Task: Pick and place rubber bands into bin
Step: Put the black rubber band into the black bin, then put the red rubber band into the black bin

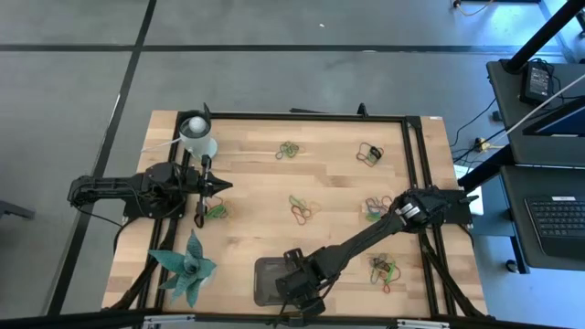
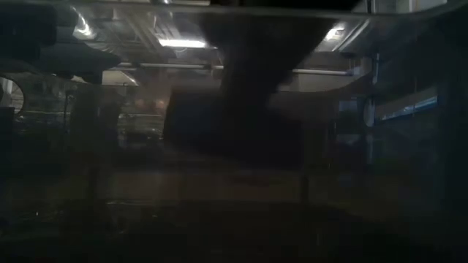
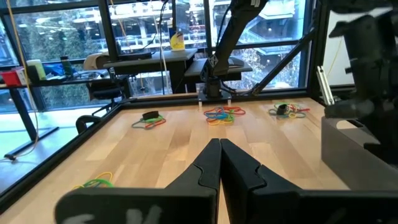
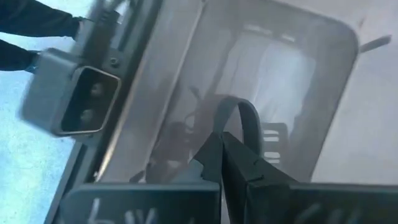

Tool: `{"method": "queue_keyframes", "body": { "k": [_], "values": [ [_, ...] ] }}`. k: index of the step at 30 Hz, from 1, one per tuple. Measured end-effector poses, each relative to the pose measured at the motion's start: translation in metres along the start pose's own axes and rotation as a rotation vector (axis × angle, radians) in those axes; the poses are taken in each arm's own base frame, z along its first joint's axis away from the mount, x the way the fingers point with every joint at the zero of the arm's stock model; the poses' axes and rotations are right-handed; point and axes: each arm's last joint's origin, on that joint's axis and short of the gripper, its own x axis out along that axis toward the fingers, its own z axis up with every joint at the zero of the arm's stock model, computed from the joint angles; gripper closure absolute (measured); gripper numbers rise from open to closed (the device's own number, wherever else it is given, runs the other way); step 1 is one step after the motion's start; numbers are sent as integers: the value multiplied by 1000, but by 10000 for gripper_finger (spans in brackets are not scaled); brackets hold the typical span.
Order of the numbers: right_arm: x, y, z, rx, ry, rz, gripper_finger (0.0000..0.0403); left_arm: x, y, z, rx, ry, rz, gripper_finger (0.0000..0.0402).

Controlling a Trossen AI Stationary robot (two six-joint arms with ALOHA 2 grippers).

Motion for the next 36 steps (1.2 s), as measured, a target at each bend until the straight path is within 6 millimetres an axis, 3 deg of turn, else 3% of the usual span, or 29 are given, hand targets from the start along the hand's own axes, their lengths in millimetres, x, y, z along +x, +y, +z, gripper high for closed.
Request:
{"method": "queue_keyframes", "body": {
  "k": [5,18,26,30,36],
  "values": [
    [8,-1,-1,2,10,-4,395,0,0,0,0,0,0,398],
    [6,-1,0,24,-4,-3,311,0,0,0,0,0,0,398],
    [1,-8,-1,37,22,-13,295,0,0,0,0,0,0,398],
    [-12,-7,1,33,6,-12,295,0,0,0,0,0,0,398],
    [-52,-15,9,27,-78,-17,295,0,0,0,0,1,0,398]
  ]
}}
